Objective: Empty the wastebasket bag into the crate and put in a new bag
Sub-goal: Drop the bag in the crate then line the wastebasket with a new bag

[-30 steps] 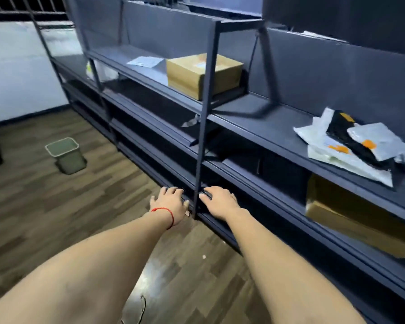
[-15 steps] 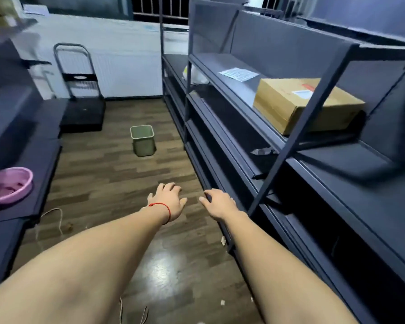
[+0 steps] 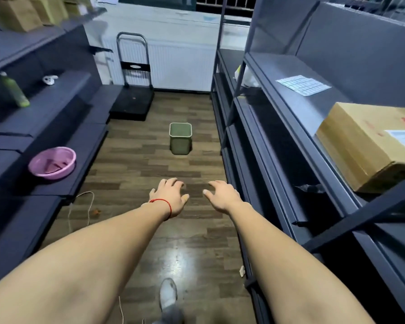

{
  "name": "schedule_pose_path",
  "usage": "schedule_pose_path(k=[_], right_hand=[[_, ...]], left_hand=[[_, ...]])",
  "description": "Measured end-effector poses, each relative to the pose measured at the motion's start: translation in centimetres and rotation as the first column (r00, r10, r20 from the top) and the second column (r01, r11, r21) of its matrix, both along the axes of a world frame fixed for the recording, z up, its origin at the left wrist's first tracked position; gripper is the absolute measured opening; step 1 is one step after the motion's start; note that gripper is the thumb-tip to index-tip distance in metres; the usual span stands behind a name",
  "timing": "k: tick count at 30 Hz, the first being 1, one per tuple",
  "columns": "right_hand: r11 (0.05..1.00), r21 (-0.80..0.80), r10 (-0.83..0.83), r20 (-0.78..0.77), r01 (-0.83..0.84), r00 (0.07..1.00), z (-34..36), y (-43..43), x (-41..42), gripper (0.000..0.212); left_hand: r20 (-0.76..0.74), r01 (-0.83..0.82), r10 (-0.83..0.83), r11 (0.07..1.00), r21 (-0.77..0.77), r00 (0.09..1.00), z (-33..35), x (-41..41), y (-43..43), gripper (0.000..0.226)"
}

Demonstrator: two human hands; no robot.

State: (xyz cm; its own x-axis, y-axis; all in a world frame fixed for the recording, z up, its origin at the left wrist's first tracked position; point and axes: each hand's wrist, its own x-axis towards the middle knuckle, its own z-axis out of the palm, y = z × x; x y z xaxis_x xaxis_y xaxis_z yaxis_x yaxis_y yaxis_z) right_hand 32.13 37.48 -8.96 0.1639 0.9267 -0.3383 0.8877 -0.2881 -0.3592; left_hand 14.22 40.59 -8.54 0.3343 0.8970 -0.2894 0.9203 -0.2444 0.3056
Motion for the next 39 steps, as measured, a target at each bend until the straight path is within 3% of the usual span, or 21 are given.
schedule_pose_path(k=[9,17,39], right_hand=[[0.998,-0.046,0.033,0.034,-0.031,0.999,0.0,14.6,-0.1,0.058],[0.998,0.009,0.068,0.035,-0.068,0.997,1.3,26.8,1.2,0.062],[0.985,-0.029,0.167,-0.032,-0.167,0.986,-1.0,59.4,14.1,0.065]], left_hand=[[-0.006,-0.027,0.027,0.999,-0.022,1.000,-1.1,0.0,15.0,0.052],[0.012,-0.018,0.018,1.000,-0.024,1.000,-0.3,2.4,26.2,0.056],[-0.013,-0.151,0.150,0.985,-0.089,0.989,-1.4,15.3,57.0,0.058]])
